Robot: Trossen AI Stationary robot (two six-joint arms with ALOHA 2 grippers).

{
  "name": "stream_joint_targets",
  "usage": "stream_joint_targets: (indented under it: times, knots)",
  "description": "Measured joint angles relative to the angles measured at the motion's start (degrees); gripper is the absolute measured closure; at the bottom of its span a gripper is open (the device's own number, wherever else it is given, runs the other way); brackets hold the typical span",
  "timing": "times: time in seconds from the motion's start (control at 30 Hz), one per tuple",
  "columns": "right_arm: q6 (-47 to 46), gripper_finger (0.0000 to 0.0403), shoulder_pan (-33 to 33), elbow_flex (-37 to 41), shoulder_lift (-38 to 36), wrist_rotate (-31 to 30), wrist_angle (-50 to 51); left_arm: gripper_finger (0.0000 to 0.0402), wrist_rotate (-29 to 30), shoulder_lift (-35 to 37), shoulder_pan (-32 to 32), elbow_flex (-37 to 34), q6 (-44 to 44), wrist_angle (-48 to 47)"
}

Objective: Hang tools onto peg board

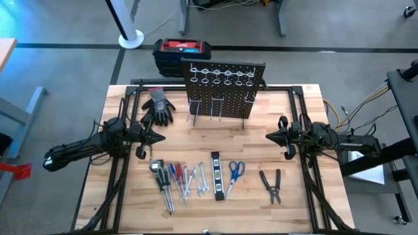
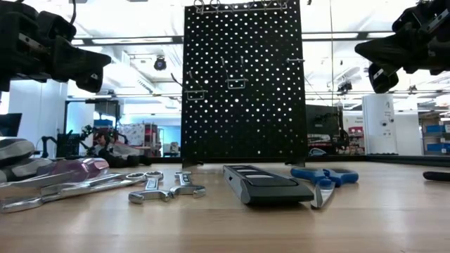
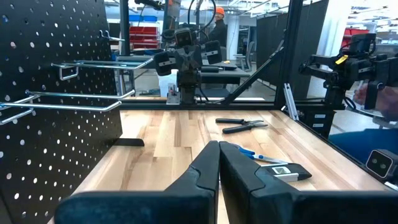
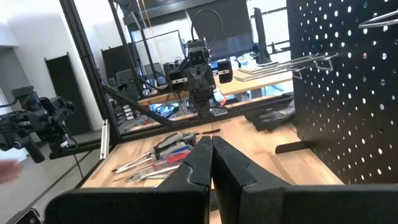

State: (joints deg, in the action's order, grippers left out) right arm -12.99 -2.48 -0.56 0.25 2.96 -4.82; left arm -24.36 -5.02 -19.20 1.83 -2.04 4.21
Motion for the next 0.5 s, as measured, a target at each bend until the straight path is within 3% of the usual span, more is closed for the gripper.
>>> stream_joint_targets:
  times: [0.27, 0.5]
  knots:
    - [-0.08, 0.0403, -0.02, 0.02, 0.0, 0.0, -1.51, 0.0401, 0.0, -0.02, -0.02, 0.0, 0.0, 0.0]
    - [-9.46, 0.0403, 0.0, -0.07, 0.4, -2.33, -16.58, 0.0401, 3.15, 0.0, 0.02, 0.04, 4.14, 5.92]
